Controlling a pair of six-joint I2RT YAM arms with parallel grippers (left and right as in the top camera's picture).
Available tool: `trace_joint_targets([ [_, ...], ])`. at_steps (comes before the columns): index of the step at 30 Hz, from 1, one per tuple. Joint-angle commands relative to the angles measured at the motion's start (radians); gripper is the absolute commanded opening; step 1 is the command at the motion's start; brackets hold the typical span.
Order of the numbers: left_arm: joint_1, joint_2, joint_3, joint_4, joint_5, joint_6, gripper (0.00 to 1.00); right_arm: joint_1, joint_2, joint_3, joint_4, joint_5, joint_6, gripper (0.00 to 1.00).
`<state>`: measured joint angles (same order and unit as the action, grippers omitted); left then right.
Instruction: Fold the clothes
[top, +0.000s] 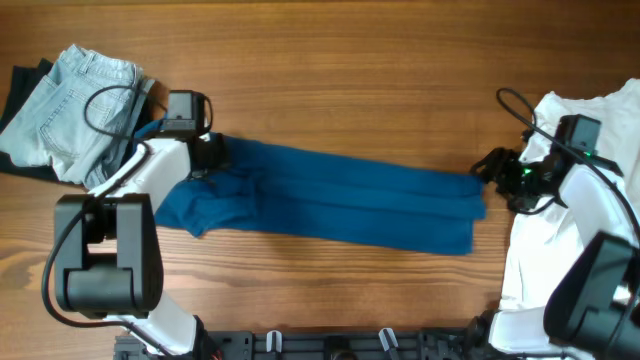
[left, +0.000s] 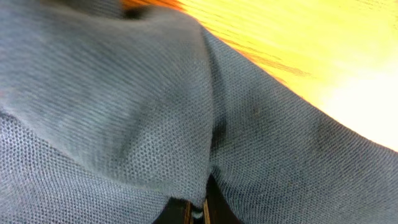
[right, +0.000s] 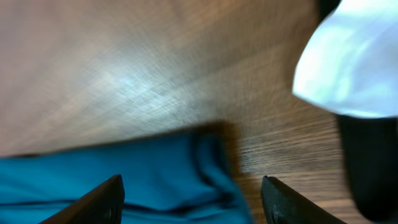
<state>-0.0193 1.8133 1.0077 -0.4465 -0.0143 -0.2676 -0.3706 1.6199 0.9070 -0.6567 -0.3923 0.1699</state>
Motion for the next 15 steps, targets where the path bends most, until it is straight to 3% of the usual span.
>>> trace_joint_targets([
  [1, 0.128, 0.039, -0.046, -0.002, -0.098, -0.134, 0.04, 0.05, 0.124, -0.021, 0.038, -0.039, -0.014, 0.66],
  [2, 0.152, 0.039, -0.046, -0.002, -0.057, -0.132, 0.04, 0.08, 0.159, -0.022, 0.074, -0.119, -0.051, 0.62],
  [3, 0.159, 0.039, -0.046, -0.001, -0.03, -0.129, 0.04, 0.111, 0.178, -0.022, 0.11, -0.151, -0.065, 0.38],
  [4, 0.159, 0.039, -0.046, 0.003, -0.024, -0.13, 0.04, 0.135, 0.187, -0.022, 0.146, -0.152, -0.061, 0.29],
  [5, 0.151, 0.039, -0.045, 0.022, -0.019, -0.129, 0.04, 0.164, 0.187, -0.021, 0.247, -0.175, -0.036, 0.05],
  [7, 0.146, 0.039, -0.045, 0.032, -0.016, -0.13, 0.06, 0.167, 0.188, -0.021, 0.318, -0.237, -0.014, 0.04],
  [11, 0.145, 0.038, -0.045, 0.071, 0.107, -0.075, 0.11, 0.151, 0.187, -0.021, 0.435, -0.131, 0.025, 0.04],
  [14, 0.144, 0.037, -0.02, 0.111, 0.224, -0.054, 0.31, 0.109, 0.187, 0.015, 0.553, -0.22, 0.13, 0.05],
  [15, 0.144, 0.036, -0.008, 0.111, 0.25, -0.053, 0.35, 0.105, 0.187, 0.037, 0.534, -0.265, 0.117, 0.35],
])
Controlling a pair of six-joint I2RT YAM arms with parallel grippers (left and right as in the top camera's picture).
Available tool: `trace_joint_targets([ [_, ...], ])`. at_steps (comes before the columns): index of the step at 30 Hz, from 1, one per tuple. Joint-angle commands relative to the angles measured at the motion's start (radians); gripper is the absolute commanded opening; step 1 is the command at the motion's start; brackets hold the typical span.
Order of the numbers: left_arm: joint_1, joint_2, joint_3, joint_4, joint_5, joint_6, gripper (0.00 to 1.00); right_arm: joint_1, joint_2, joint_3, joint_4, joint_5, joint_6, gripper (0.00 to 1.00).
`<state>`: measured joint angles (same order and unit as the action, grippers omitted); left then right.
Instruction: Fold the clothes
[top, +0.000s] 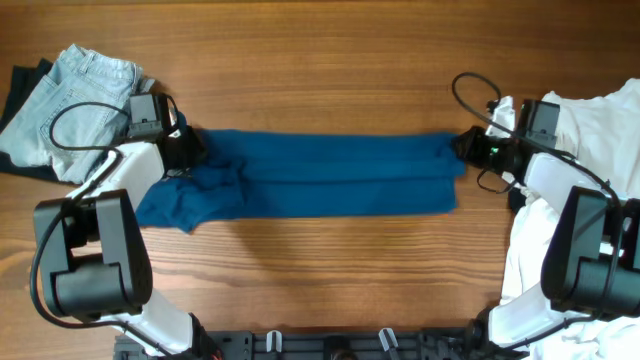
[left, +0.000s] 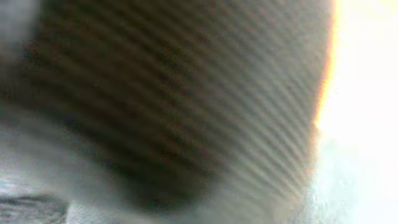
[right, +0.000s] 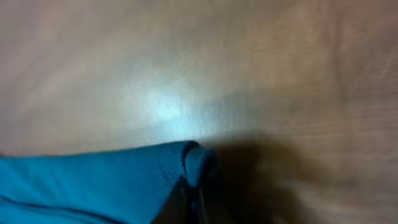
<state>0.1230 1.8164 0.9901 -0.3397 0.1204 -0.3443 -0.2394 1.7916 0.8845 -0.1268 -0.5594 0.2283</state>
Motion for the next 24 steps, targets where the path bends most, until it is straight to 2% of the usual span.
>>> trace_joint_targets([
  [1, 0.002, 0.027, 0.022, 0.003, 0.152, 0.028, 0.41, -0.03, 0.014, 0.077, -0.034, -0.077, 0.048, 0.59],
  [2, 0.002, 0.021, 0.031, 0.002, 0.185, 0.044, 0.45, -0.035, 0.013, 0.089, -0.066, -0.058, 0.029, 0.65],
  [4, 0.002, -0.009, 0.058, -0.032, 0.239, 0.08, 0.52, -0.062, 0.013, 0.109, -0.152, -0.04, -0.025, 0.68],
  [6, 0.002, -0.055, 0.08, -0.077, 0.238, 0.114, 0.56, -0.07, 0.015, 0.109, -0.23, -0.035, -0.09, 0.71],
  [7, 0.002, -0.135, 0.097, -0.125, 0.23, 0.136, 0.61, -0.051, 0.023, 0.09, -0.311, -0.036, -0.151, 0.72],
  [9, 0.002, -0.252, 0.099, -0.174, 0.23, 0.136, 0.61, 0.013, 0.048, 0.046, -0.293, 0.003, -0.115, 0.75],
  [11, 0.002, -0.357, 0.099, -0.235, 0.228, 0.136, 0.63, 0.079, 0.097, 0.036, -0.293, 0.066, -0.068, 0.72],
  [12, 0.002, -0.397, 0.099, -0.259, 0.222, 0.136, 0.62, 0.105, 0.121, 0.036, -0.284, 0.062, -0.068, 0.67],
  [14, 0.002, -0.495, 0.099, -0.302, 0.195, 0.136, 0.63, 0.157, 0.151, 0.037, -0.239, 0.027, -0.072, 0.32],
  [15, 0.002, -0.529, 0.099, -0.314, 0.172, 0.136, 0.66, 0.155, 0.134, 0.047, -0.243, 0.042, -0.072, 0.18],
  [17, 0.002, -0.595, 0.099, -0.326, 0.158, 0.135, 0.69, 0.091, 0.041, 0.105, -0.323, 0.148, -0.072, 0.04],
  [19, 0.002, -0.616, 0.099, -0.328, 0.147, 0.136, 0.7, -0.014, -0.086, 0.182, -0.43, 0.274, -0.077, 0.04],
  [21, 0.002, -0.616, 0.099, -0.331, 0.148, 0.136, 0.68, -0.077, -0.197, 0.23, -0.5, 0.279, -0.126, 0.04],
  [23, 0.002, -0.616, 0.099, -0.332, 0.128, 0.136, 0.67, -0.053, -0.261, 0.261, -0.549, 0.224, -0.136, 0.04],
  [24, 0.002, -0.616, 0.099, -0.332, 0.128, 0.136, 0.67, -0.017, -0.273, 0.262, -0.547, 0.12, -0.135, 0.04],
])
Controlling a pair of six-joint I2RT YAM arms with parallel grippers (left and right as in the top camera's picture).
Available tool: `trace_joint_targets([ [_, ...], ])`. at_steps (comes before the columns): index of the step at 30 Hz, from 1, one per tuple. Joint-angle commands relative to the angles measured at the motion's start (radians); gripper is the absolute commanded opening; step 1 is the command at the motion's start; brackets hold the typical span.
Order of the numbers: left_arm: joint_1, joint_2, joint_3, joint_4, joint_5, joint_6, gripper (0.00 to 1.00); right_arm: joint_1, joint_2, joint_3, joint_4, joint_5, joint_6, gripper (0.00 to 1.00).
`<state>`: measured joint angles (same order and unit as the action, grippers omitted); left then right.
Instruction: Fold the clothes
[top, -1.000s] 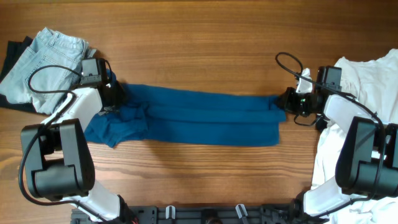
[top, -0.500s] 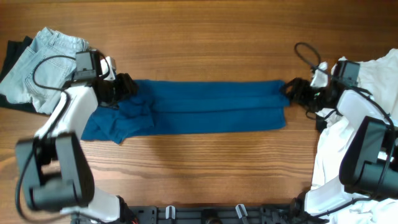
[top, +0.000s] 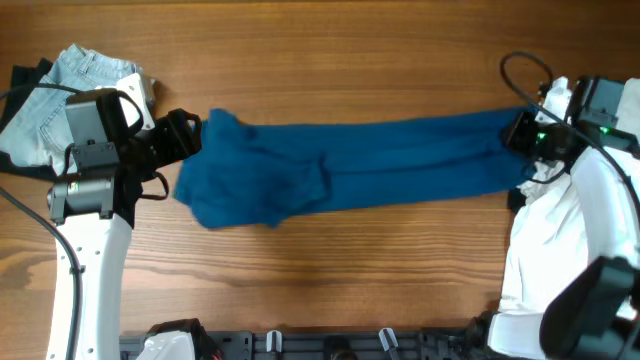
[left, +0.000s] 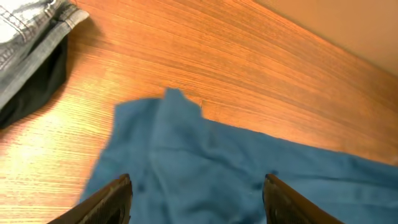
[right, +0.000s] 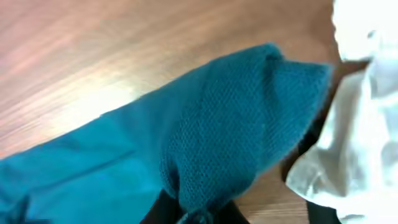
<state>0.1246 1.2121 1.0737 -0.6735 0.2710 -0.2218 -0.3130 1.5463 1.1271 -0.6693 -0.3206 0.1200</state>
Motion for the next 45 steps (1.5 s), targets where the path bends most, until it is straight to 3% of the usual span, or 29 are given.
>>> trace_joint_targets([
  [1, 0.0, -0.012, 0.015, 0.002, -0.023, 0.013, 0.67, 0.117, -0.028, 0.019, -0.007, -0.2, -0.008, 0.04],
  [3, 0.0, -0.012, 0.015, 0.0, -0.023, 0.013, 0.66, 0.29, -0.028, 0.019, 0.019, -0.219, 0.071, 0.04],
  [8, 0.0, -0.011, 0.015, -0.005, -0.023, 0.013, 0.66, 0.668, 0.079, 0.019, 0.153, -0.055, 0.333, 0.04],
  [9, 0.0, -0.011, 0.015, -0.008, -0.022, 0.013, 0.66, 0.709, 0.125, 0.019, 0.178, -0.007, 0.397, 0.04],
  [12, 0.0, -0.011, 0.015, -0.028, -0.043, 0.014, 0.67, 0.735, 0.232, 0.019, 0.264, -0.164, 0.408, 0.05],
  [13, 0.0, -0.011, 0.015, -0.035, -0.045, 0.014, 0.68, 0.745, 0.248, 0.019, 0.302, -0.17, 0.442, 0.18],
  [14, 0.0, -0.008, 0.015, -0.035, -0.045, 0.014, 0.68, 0.754, 0.251, 0.019, 0.336, -0.177, 0.436, 0.52],
  [16, 0.0, 0.003, 0.015, -0.052, -0.097, 0.014, 0.7, 0.763, 0.243, 0.019, 0.399, -0.308, 0.347, 0.88],
  [18, 0.0, 0.054, 0.014, -0.166, -0.229, 0.013, 0.74, 0.732, 0.204, 0.019, 0.383, -0.306, 0.327, 0.87],
  [23, 0.0, 0.253, 0.009, -0.202, -0.219, 0.014, 0.9, 0.584, 0.093, 0.019, 0.233, -0.219, 0.291, 0.8],
  [25, 0.0, 0.366, 0.009, -0.174, -0.153, 0.048, 0.99, 0.51, 0.053, 0.019, 0.159, -0.219, 0.247, 0.8],
  [28, 0.0, 0.524, 0.009, -0.115, -0.109, 0.105, 1.0, 0.457, 0.021, 0.019, 0.072, -0.217, 0.189, 0.81],
  [32, -0.006, 0.695, 0.009, -0.07, 0.136, 0.2, 0.99, 0.455, 0.02, 0.019, 0.029, -0.202, 0.168, 0.81],
  [34, -0.035, 0.733, 0.009, -0.07, 0.163, 0.27, 0.86, 0.455, 0.02, 0.019, 0.027, -0.187, 0.168, 0.81],
  [38, -0.079, 0.756, 0.009, -0.011, 0.162, 0.29, 0.31, 0.455, 0.02, 0.019, 0.026, -0.184, 0.168, 0.81],
  [39, -0.084, 0.756, 0.01, -0.002, 0.162, 0.29, 0.12, 0.455, 0.02, 0.019, 0.024, -0.184, 0.168, 0.81],
  [40, -0.084, 0.756, 0.011, -0.008, 0.163, 0.289, 0.04, 0.455, 0.02, 0.019, 0.023, -0.184, 0.168, 0.81],
  [42, -0.071, 0.747, 0.021, -0.054, 0.162, 0.289, 0.04, 0.455, 0.02, 0.019, 0.02, -0.184, 0.168, 0.82],
  [43, -0.06, 0.735, 0.023, -0.07, 0.156, 0.289, 0.05, 0.455, 0.02, 0.019, 0.021, -0.184, 0.168, 0.82],
  [45, -0.045, 0.727, 0.023, -0.093, 0.15, 0.289, 0.72, 0.455, 0.02, 0.019, 0.021, -0.184, 0.168, 0.81],
])
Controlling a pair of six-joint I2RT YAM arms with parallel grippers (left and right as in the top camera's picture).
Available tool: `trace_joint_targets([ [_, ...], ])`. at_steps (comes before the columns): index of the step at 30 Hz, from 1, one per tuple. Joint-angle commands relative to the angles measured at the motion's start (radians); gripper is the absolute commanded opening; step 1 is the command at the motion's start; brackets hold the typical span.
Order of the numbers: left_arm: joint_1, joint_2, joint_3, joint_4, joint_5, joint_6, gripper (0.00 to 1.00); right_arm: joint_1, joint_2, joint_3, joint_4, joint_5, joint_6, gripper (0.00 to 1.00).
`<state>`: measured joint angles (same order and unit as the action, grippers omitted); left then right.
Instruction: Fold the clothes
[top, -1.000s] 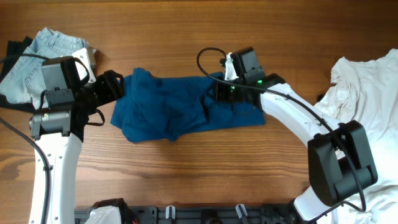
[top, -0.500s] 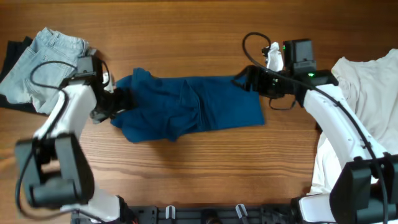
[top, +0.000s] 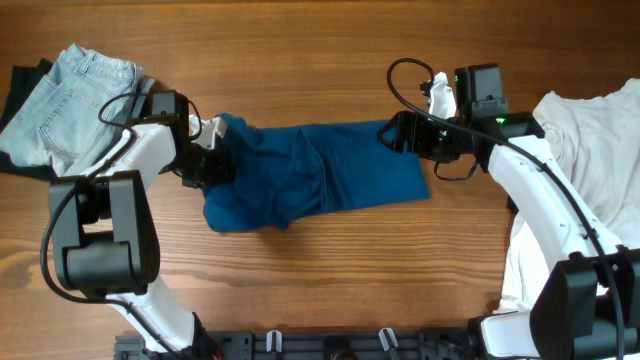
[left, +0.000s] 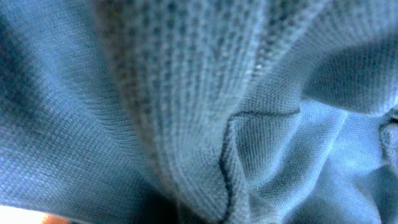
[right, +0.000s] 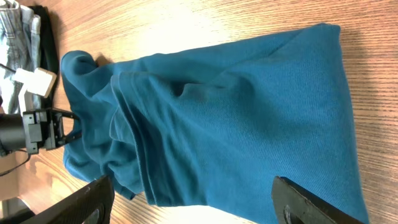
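Note:
The blue garment (top: 320, 170) lies mid-table, doubled over into a short bundle, its left part rumpled. My left gripper (top: 205, 165) is at the garment's left edge. Blue fabric (left: 249, 93) fills the left wrist view and bunches into a pinched fold at the bottom, hiding the fingers. My right gripper (top: 393, 133) hovers over the garment's upper right corner. In the right wrist view its fingers stand wide apart, open, above the blue garment (right: 236, 112), nothing between them (right: 196, 199). The left gripper (right: 43, 130) shows there too, at the far end.
Light denim jeans (top: 70, 100) lie on a dark cloth (top: 20, 85) at the far left. A pile of white clothes (top: 585, 180) covers the right edge of the wooden table (top: 320, 40). Cables loop off both wrists.
The garment was stretched long across the table with my right gripper shut on its right end. Now that end lies further left, the garment is much shorter, the right gripper is open, and the left gripper is down in the fabric.
First my left gripper held the garment's left end while the right stood open at the right end. Then both held the ends. Then the right held its end stretched toward the white pile while the left stood open. Now the garment lies doubled over.

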<state>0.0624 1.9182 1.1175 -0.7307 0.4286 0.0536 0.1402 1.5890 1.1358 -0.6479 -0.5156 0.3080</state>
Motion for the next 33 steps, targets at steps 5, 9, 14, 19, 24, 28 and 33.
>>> trace_joint_targets([
  [5, 0.069, 0.022, -0.021, -0.085, -0.039, -0.009, 1.0, 0.002, -0.023, 0.01, -0.002, 0.011, -0.02, 0.81],
  [9, 0.169, 0.022, -0.021, -0.105, -0.029, -0.009, 1.0, 0.002, -0.023, 0.01, -0.002, 0.011, -0.02, 0.81],
  [14, 0.225, 0.023, -0.021, -0.089, 0.115, 0.037, 1.0, 0.002, -0.023, 0.01, -0.001, 0.011, -0.02, 0.81],
  [19, 0.189, 0.027, -0.027, -0.08, 0.174, 0.098, 1.0, 0.002, -0.023, 0.01, 0.001, 0.011, -0.019, 0.81],
  [24, 0.002, 0.065, -0.059, 0.021, 0.018, -0.01, 0.74, 0.002, -0.023, 0.01, 0.0, 0.011, -0.019, 0.82],
  [28, -0.013, 0.049, -0.039, -0.056, -0.139, -0.148, 0.04, 0.002, -0.023, 0.01, -0.018, 0.011, -0.02, 0.84],
  [33, 0.117, -0.146, 0.41, -0.441, -0.261, -0.197, 0.04, 0.002, -0.023, 0.01, -0.016, 0.011, -0.019, 0.85],
])
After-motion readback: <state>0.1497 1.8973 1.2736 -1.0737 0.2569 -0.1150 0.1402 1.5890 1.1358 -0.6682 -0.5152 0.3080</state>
